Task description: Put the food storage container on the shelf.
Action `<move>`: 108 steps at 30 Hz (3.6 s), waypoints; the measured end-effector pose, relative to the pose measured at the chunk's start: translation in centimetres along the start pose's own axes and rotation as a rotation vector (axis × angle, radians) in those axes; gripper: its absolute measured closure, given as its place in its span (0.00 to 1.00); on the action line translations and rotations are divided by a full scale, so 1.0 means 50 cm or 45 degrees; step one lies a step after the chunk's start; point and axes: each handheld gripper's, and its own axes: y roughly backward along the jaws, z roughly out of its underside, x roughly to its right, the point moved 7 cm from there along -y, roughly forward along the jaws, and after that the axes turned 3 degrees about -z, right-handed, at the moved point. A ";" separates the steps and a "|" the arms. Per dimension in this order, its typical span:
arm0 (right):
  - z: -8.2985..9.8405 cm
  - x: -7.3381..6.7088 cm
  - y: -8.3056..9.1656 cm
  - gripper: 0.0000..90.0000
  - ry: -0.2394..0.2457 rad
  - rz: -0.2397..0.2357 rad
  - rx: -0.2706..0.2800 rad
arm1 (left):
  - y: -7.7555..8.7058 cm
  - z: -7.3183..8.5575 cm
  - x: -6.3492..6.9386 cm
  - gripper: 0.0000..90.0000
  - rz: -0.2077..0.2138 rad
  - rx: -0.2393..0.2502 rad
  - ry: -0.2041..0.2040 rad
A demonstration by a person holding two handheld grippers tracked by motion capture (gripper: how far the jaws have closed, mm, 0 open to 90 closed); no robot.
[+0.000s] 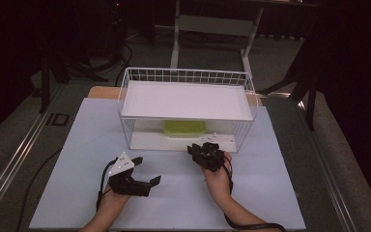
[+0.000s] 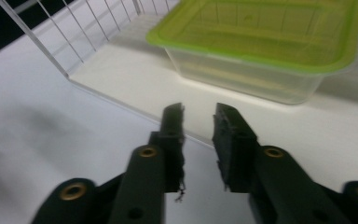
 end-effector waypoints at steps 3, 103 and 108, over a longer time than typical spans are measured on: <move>-0.001 -0.004 0.022 0.61 0.021 -0.009 0.021 | 0.001 -0.006 0.002 0.02 -0.003 0.001 -0.012; 0.148 0.105 0.263 0.16 0.168 -0.157 0.059 | 0.146 0.046 -0.017 0.02 0.086 0.089 -0.038; 0.150 0.099 0.256 0.16 0.190 -0.177 0.055 | 0.145 0.046 -0.018 0.02 0.095 0.099 -0.025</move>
